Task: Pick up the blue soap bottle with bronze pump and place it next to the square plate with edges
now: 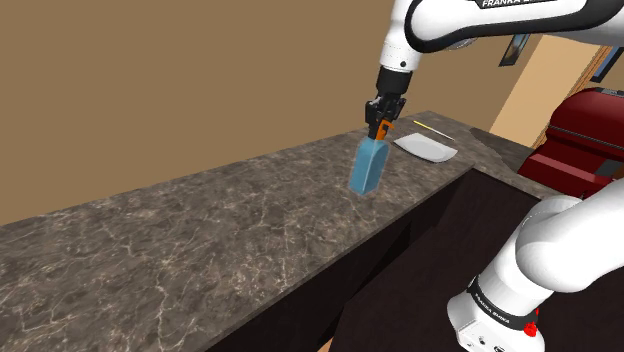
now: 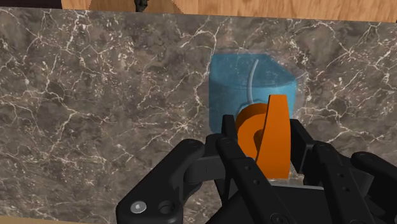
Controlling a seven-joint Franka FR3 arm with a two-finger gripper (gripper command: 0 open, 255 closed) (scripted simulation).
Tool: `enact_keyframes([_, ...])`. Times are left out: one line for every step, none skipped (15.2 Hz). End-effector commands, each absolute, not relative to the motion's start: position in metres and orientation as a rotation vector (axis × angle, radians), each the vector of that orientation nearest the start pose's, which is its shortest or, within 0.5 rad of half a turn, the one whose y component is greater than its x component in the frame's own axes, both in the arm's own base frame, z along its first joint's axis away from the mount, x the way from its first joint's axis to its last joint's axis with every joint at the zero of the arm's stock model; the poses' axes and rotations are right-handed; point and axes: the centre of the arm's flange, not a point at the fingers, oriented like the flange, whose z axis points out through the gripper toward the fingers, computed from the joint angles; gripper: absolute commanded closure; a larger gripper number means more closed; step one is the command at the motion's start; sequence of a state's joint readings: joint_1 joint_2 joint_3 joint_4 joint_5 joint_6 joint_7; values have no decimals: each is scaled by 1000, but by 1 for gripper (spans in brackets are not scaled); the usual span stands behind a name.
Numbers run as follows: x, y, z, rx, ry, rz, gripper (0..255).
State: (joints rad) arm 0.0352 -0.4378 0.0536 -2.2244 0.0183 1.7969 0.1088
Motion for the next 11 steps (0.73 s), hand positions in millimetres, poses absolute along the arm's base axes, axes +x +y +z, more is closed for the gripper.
enact_keyframes([420,41,557,-3145,46,-16,255])
enact_keyframes([420,41,562,-3145,46,-16,255])
enact_keyframes([420,41,567,-3145,46,-16,255])
enact_keyframes([420,41,572,-3145,46,-16,255])
enact_keyframes([420,41,578,-3145,46,-16,255])
enact_keyframes([420,41,583,-3145,46,-16,255])
enact_keyframes([420,41,588,-3145,46,-16,255])
enact_keyframes([420,41,594,-3145,46,-16,255])
enact_keyframes([420,41,599,-3145,46,-16,255])
enact_keyframes([420,41,604,-3145,46,-16,255])
enact_keyframes([420,41,609,-3145,46,-16,255])
